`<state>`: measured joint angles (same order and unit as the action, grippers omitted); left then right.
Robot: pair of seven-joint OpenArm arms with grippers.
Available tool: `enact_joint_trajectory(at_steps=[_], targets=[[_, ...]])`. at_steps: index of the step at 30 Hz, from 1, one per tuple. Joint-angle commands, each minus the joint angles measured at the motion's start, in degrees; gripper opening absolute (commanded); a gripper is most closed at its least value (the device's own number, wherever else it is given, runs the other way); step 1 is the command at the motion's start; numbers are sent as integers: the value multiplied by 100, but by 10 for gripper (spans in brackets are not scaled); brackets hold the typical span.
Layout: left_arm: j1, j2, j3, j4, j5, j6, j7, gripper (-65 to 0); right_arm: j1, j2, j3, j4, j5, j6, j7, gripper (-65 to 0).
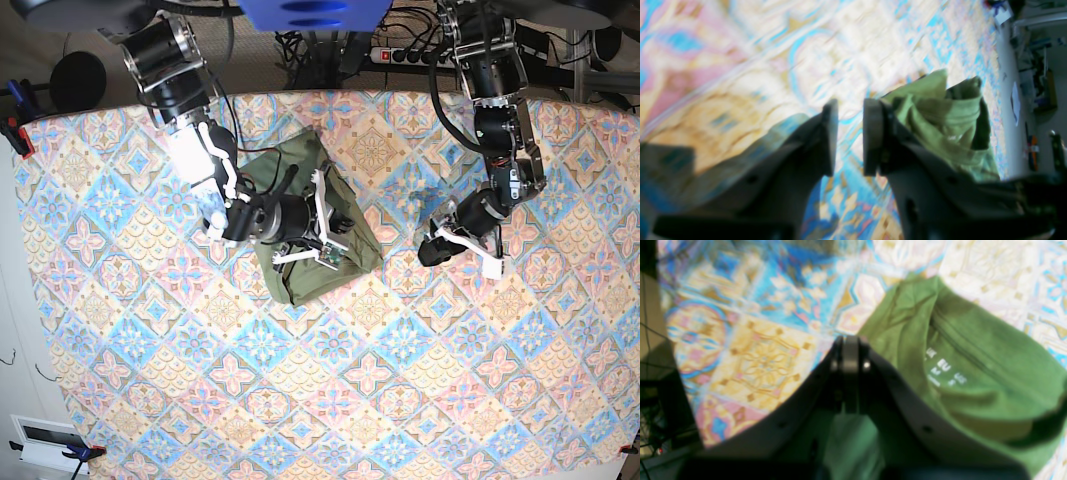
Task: Layout the t-shirt on the table in an organized manner, then fold the t-shirt properly
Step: 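Press the folded shirt into a neat rectangle with the right gripper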
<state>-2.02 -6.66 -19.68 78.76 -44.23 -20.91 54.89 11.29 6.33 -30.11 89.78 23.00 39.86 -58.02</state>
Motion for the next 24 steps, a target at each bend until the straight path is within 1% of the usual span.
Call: enact_joint_trajectory(at_steps=[1,3,6,10,12,17,19,22,24], targets=[[-101,-42,-146,102,-135,-50,-17,-549,247,-31,-44,-15,95,14,154,-650],[-48,-25,-375,102,-135,-50,159,-555,440,-39,-106,-314,95,14,162,-650],[13,-42,-419,190,-144,-50,203,-557,528,-250,-106,-789,86,14,171,-650],[215,-33,-419,577,-144,-50,221,-558,546,-514,-106,-1184,86,14,189,-650],[268,-25,-419,752,-135,-50,221,-559,660,-655,-106,-1439,-19,14,338,-650],[321,-42,-419,893,-135,-50,229,-559,739,-787,-71,-1914,-810,14,593,-650],[330,-42,-419,911,-135,-50,229,-560,739,-787,-44,-1976,-1109,14,743,-650],[400,-42,-419,911,-135,-50,229,-560,739,-751,70,-1993,-1250,14,804,-650],[418,-42,-419,911,-135,-50,229,-560,748,-672,360,-2099,-1259,14,787,-650]])
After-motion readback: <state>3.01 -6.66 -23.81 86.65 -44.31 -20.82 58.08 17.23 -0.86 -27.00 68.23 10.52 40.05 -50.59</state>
